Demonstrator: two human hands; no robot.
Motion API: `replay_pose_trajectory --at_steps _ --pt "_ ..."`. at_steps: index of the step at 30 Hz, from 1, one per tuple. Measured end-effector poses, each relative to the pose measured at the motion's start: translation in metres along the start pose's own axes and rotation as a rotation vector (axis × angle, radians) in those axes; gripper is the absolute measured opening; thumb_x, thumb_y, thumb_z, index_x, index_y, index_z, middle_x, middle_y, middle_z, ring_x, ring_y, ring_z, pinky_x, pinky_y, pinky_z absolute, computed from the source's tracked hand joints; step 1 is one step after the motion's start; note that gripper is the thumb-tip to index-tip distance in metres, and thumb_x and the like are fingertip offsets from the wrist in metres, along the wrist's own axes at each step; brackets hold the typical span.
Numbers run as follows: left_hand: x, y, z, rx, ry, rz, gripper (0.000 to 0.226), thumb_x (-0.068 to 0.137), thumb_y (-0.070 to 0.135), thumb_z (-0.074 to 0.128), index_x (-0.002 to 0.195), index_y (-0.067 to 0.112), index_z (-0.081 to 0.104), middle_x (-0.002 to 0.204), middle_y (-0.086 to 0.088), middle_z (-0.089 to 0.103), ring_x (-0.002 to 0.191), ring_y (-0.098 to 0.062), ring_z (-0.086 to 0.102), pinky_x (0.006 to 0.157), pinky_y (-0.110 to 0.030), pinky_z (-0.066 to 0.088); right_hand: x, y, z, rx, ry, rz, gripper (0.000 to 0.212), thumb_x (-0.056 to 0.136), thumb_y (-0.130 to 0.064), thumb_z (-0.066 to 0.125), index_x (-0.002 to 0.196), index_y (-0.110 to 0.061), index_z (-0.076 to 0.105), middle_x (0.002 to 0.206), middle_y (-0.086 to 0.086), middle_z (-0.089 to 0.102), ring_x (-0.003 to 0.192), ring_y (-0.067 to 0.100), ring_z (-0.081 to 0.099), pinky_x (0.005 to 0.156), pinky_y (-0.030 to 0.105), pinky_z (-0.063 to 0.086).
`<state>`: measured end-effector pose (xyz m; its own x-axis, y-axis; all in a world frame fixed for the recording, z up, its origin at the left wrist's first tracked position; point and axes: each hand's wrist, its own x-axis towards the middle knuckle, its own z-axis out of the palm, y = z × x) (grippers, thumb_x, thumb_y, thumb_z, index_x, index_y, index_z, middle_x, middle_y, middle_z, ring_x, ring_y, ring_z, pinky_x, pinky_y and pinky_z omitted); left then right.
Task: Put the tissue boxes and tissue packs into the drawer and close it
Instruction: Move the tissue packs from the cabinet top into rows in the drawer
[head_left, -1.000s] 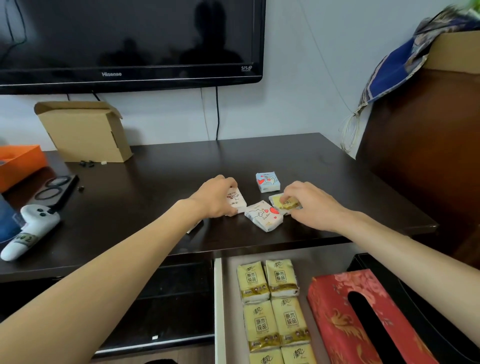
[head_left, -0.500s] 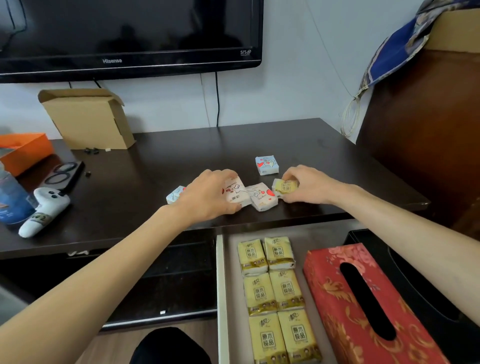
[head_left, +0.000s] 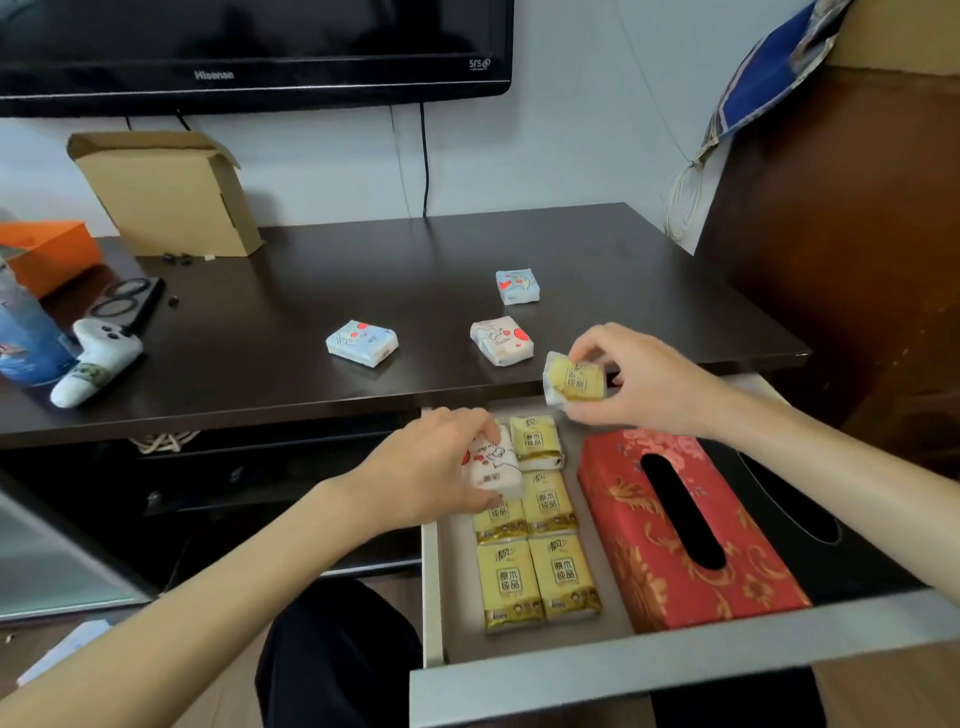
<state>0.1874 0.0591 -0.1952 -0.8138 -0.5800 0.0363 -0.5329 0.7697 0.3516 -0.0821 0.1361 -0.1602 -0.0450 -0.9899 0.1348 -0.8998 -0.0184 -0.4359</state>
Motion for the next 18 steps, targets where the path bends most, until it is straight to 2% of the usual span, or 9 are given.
replay_pose_trajectory --at_steps 3,5,8,12,18 --pt "-0.005 0.003 0.019 0.039 -0.013 0.035 0.058 0.071 0.052 0.078 0.119 0.033 0.05 0.104 0.021 0.047 0.094 -0.003 0.044 0.07 -0.025 0.039 -0.021 -0.004 0.015 -0.061 -0.086 -0.016 0.051 0.072 -0.068 0.075 0.112 -0.042 0.056 0.11 -0.02 0.062 0.102 0.004 0.06 0.085 0.038 0.054" --pt "-0.005 0.004 0.028 0.089 -0.021 0.062 0.057 0.073 0.052 0.076 0.119 0.03 0.05 0.107 0.016 0.051 0.095 -0.006 0.046 0.069 -0.025 0.035 -0.031 -0.003 0.027 -0.107 -0.136 -0.038 0.054 0.073 -0.07 0.072 0.117 -0.042 0.055 0.113 -0.023 0.06 0.103 0.002 0.058 0.084 0.033 0.052" --pt "-0.004 0.005 0.038 0.17 -0.045 0.098 0.054 0.076 0.052 0.072 0.118 0.027 0.049 0.109 0.01 0.055 0.1 -0.013 0.05 0.073 -0.03 0.041 -0.038 0.0 0.043 -0.161 -0.172 -0.061 0.057 0.075 -0.068 0.072 0.123 -0.044 0.053 0.119 -0.027 0.055 0.106 -0.002 0.052 0.083 0.028 0.046" --pt "-0.002 0.004 0.048 0.247 -0.052 0.112 0.054 0.076 0.051 0.071 0.119 0.025 0.05 0.114 0.006 0.057 0.102 -0.017 0.053 0.084 -0.035 0.047 -0.039 0.004 0.056 -0.2 -0.184 -0.074 0.059 0.074 -0.069 0.071 0.125 -0.047 0.05 0.126 -0.027 0.053 0.115 -0.002 0.049 0.089 0.031 0.048" --pt "0.001 -0.002 0.059 0.266 -0.003 0.141 0.053 0.076 0.051 0.07 0.117 0.024 0.05 0.114 0.005 0.056 0.098 -0.016 0.051 0.078 -0.031 0.044 -0.034 0.004 0.065 -0.267 -0.181 -0.113 0.058 0.077 -0.064 0.073 0.126 -0.042 0.052 0.125 -0.023 0.055 0.115 0.003 0.05 0.087 0.028 0.045"
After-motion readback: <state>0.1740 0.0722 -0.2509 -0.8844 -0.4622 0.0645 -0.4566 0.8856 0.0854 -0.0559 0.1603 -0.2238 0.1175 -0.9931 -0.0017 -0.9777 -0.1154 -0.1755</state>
